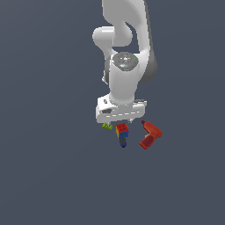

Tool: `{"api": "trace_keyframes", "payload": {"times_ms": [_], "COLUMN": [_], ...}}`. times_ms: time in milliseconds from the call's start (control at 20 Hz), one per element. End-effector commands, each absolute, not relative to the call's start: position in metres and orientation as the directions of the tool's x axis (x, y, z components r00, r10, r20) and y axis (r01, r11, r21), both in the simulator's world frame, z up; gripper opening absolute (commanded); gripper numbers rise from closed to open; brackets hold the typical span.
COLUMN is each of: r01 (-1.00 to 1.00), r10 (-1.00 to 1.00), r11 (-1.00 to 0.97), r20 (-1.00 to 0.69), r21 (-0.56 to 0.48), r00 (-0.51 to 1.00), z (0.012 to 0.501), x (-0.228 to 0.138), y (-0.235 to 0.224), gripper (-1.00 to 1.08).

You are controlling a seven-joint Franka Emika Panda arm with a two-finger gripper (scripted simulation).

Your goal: Pick up a designated object from a clutter of objects.

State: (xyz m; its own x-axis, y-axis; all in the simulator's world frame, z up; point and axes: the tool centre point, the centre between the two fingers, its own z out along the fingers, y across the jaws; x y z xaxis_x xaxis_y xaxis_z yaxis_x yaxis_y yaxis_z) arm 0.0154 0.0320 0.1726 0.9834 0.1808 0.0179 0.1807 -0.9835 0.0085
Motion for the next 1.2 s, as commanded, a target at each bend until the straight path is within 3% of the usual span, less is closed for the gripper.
{"api": "trace_keyframes", "payload": {"times_ms": [0,1150], "r01": [0.209,0.259], "r10": [0.209,0.259], "r11": [-0.978,-0.966], "r20": [0.012,0.0], "r21": [0.007,0.0], "r00": [0.978,0.966], "z": [0.153,0.08], "x": [0.01,-0.005], "y": [0.039,0.052], "gripper": [1.0,1.0]}}
